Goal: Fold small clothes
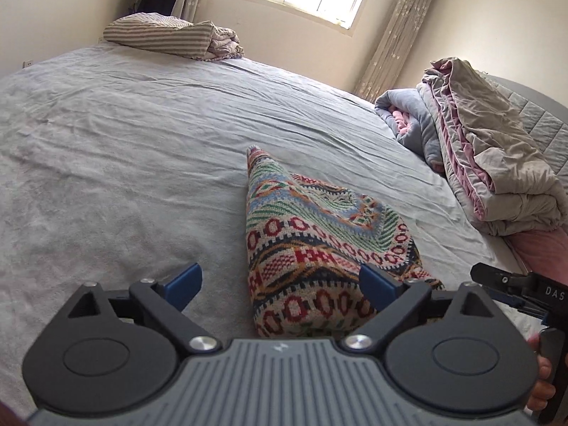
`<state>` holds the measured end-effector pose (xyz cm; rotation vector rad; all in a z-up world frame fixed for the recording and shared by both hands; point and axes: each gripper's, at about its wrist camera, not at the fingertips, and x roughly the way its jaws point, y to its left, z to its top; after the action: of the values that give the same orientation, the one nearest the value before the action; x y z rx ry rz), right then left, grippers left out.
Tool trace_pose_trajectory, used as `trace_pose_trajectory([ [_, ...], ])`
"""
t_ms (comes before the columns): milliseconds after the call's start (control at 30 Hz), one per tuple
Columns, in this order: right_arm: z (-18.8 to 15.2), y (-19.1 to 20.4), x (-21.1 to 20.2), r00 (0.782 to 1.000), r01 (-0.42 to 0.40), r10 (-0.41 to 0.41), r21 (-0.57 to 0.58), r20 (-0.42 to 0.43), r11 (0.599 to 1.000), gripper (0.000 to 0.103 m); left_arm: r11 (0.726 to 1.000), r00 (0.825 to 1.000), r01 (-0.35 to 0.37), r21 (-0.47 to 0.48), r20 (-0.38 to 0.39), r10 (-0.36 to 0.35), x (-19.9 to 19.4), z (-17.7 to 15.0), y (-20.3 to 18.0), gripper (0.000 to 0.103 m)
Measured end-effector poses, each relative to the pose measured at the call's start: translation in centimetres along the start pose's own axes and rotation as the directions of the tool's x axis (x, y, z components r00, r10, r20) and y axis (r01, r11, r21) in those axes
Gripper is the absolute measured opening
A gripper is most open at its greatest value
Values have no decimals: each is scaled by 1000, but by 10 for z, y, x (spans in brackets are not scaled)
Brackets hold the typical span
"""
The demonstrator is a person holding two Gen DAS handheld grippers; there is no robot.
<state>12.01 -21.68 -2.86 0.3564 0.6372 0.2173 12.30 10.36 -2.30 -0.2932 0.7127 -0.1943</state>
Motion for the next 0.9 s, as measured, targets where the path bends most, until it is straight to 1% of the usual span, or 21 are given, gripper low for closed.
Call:
trace_pose_trajectory([
  [67, -6, 8, -11, 1000, 27, -26, -29, 8, 999, 86, 999, 999, -33, -1, -10, 33, -9, -9, -5, 98],
  [133, -13, 15, -19, 998, 58, -58, -61, 14, 996, 89, 999, 999, -51, 1, -10, 51, -17, -18, -10, 100],
  [233, -25, 25, -32, 993, 120, -116, -113, 36, 986, 91, 996, 996, -92, 24, -22, 92, -27, -29, -18, 102],
  [367, -37, 34, -48, 980, 194, -185, -144, 72, 970, 95, 982, 984, -173, 70, -39, 176, -34, -40, -32, 102],
  [500, -46, 42, -54, 974, 223, -214, -206, 68, 953, 97, 959, 967, -242, 149, -45, 251, -40, -50, -45, 102],
  [600, -53, 51, -58, 961, 278, -265, -273, 84, 921, 99, 951, 960, -260, 167, -60, 273, -42, -53, -50, 102],
  [667, -56, 55, -60, 950, 311, -295, -293, 100, 904, 100, 948, 956, -270, 167, -71, 285, -42, -54, -52, 102],
  [800, -61, 65, -59, 941, 338, -324, -336, 99, 879, 101, 937, 947, -296, 184, -74, 313, -42, -55, -58, 102],
  [900, -64, 70, -55, 930, 364, -355, -348, 89, 864, 102, 931, 944, -304, 202, -70, 324, -42, -56, -62, 102],
])
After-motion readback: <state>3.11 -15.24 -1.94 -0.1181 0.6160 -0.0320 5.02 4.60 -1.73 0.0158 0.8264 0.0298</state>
